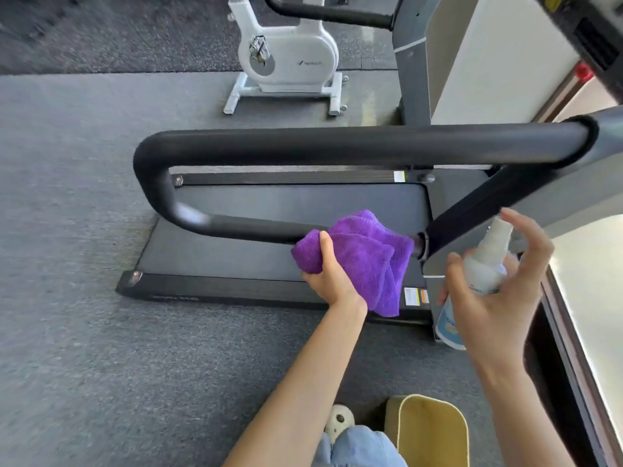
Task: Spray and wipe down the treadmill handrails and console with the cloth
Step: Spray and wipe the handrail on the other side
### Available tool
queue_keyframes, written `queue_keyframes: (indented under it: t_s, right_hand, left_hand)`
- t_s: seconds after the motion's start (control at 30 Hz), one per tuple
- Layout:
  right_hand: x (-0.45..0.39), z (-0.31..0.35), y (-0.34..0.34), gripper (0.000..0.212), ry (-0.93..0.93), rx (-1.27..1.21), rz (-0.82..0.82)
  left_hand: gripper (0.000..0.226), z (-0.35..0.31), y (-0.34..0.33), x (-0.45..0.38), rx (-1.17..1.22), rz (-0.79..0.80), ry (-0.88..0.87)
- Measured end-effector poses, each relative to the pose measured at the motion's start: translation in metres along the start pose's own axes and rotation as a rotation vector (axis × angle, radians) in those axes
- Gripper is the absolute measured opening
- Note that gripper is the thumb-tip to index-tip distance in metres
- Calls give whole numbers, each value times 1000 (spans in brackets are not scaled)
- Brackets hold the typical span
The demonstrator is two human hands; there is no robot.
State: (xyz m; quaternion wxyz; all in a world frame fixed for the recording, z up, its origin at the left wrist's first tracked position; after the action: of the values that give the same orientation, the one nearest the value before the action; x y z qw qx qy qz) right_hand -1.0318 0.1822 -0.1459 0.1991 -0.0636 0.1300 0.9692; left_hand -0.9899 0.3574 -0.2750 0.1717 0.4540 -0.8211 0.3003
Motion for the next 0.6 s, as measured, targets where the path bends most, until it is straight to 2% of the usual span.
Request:
queue_keyframes:
  t_s: [0.2,0.4,0.47,0.6]
  right_hand:
    - [6,18,-31,73,21,-3,58]
    - [19,40,-56,72,45,-1,81]
    - [22,49,-61,73,53,-10,77]
    - [27,60,-68,71,73,-16,54]
  left_hand:
    - [53,-71,44,-9,117,111,-204]
    - [61,-142,35,0,243,359,-373]
    - [61,-163,24,2,251,363,-402]
    - [57,-190,-2,-4,292,272,-375]
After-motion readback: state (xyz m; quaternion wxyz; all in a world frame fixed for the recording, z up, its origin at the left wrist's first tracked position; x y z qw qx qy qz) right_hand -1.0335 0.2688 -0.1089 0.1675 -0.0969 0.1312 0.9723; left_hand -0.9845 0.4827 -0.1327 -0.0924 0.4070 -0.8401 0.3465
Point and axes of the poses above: each hand's wrist, its own x-axis away from the middle knuckle, its own y-axis out of the back of the hand, z = x × y, the point moved 6 cm from there along -x, towards the middle knuckle, and after that the axes turned 14 degrees about -y, right-handed, at the moved point
